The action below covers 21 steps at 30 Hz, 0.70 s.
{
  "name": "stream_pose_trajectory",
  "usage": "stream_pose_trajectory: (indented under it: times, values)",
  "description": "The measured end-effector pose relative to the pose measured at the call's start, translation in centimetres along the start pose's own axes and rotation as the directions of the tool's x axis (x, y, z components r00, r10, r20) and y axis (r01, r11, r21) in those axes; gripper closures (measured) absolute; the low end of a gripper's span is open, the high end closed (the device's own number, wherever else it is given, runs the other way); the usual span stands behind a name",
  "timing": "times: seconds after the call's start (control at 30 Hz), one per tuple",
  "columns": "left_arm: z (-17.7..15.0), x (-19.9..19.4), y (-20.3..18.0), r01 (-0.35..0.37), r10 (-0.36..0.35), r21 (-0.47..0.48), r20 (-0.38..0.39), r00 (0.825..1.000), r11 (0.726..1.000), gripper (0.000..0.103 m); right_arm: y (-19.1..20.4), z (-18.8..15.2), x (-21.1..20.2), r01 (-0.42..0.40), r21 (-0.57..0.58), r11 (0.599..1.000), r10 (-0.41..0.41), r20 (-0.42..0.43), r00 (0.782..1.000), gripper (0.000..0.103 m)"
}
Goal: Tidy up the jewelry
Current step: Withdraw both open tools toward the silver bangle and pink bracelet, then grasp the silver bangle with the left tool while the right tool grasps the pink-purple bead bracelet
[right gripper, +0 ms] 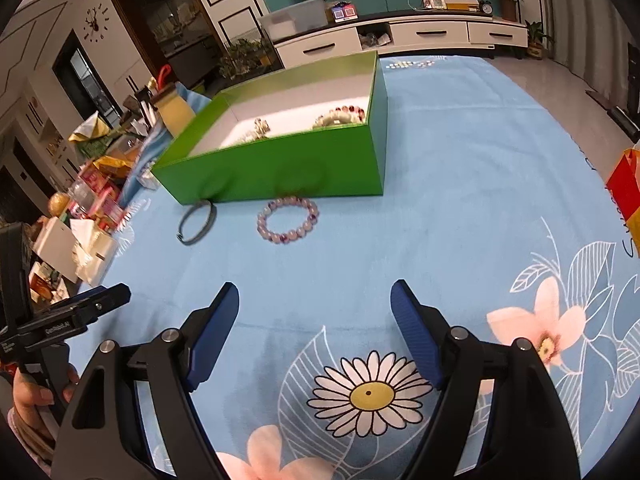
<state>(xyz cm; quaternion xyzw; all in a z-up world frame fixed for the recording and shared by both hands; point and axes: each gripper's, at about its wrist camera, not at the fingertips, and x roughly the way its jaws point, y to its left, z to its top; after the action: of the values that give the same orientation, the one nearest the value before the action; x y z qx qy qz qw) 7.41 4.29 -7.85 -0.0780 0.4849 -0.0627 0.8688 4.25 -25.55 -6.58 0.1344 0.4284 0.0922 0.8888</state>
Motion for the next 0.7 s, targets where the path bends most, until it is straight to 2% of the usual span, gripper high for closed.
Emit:
stream_pose_trajectory:
  times: [0.2, 0.47, 0.6, 0.7]
  values:
    - [0.4, 0.8, 0.1, 0.013, -0.012, -0.01, 0.011, 1.0, 1.0, 0.002, -0.1, -0.2, 1.3, 0.024, -0.009, 1.0, -0.024, -0.008, 1.0, 0.024]
    - [2.5, 1.9, -0.6, 0.015, -0.017, 0.035, 0.06, 0.998, 0.999, 0.003, 0.1, 1.1, 2.7, 0.032, -0.024, 0.999, -0.032, 0.013, 0.999, 0.026]
    - [4.0, 3.0, -0.9, 0.013, -0.016, 0.049, 0.075, 0.997, 0.999, 0.007, 0.5, 2.1, 3.8, 0.055, -0.031, 0.998, -0.055, 0.018, 0.998, 0.04]
    - [5.3, 4.3, -1.1, 0.013, -0.017, 0.057, 0.068, 0.998, 0.998, 0.013, 0.7, 2.8, 4.9, 0.059, -0.032, 0.998, -0.059, 0.015, 0.998, 0.047]
